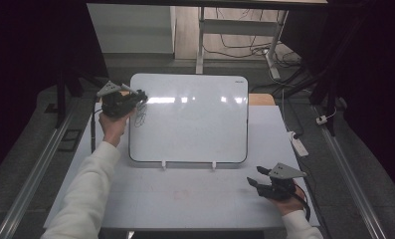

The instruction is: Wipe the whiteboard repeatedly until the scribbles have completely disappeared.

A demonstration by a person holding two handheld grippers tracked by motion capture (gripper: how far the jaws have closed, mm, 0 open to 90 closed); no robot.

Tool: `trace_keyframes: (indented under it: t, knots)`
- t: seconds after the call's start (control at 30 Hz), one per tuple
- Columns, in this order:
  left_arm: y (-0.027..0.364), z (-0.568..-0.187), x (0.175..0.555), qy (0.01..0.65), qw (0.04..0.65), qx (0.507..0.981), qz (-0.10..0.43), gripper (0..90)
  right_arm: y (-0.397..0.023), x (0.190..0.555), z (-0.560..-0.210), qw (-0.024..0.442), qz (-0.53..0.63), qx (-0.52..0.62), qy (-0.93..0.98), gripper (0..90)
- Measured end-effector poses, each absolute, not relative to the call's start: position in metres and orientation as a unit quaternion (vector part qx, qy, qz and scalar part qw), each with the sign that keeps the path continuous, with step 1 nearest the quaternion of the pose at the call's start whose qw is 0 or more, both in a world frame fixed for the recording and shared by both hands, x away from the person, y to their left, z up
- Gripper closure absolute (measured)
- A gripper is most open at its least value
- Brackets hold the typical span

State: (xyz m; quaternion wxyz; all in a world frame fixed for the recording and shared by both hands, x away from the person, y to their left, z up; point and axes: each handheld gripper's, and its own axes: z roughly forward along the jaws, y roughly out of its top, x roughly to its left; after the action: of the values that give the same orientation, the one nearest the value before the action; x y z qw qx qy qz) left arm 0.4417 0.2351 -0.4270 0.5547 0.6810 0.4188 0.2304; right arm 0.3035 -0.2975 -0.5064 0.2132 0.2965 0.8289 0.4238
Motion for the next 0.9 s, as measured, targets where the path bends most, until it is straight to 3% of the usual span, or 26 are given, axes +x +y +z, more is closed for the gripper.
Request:
trace_keyframes:
  t: [0.23,0.5,0.67,0.9]
  knots:
    - [0.253,-0.428,0.44,0.432,0.552,0.666,0.256,77.9,-0.301,0.303,-0.505,0.214,0.432,0.3,0.823,43.0]
    - [0.231,-0.438,0.434,0.404,0.556,0.686,0.239,77.9,-0.299,0.304,-0.506,0.211,0.429,0.298,0.826,43.0]
    - [0.251,-0.429,0.436,0.43,0.548,0.666,0.267,77.9,-0.301,0.304,-0.506,0.212,0.431,0.301,0.824,43.0]
    - [0.236,-0.443,0.429,0.412,0.561,0.677,0.24,77.9,-0.299,0.304,-0.506,0.21,0.43,0.298,0.826,43.0]
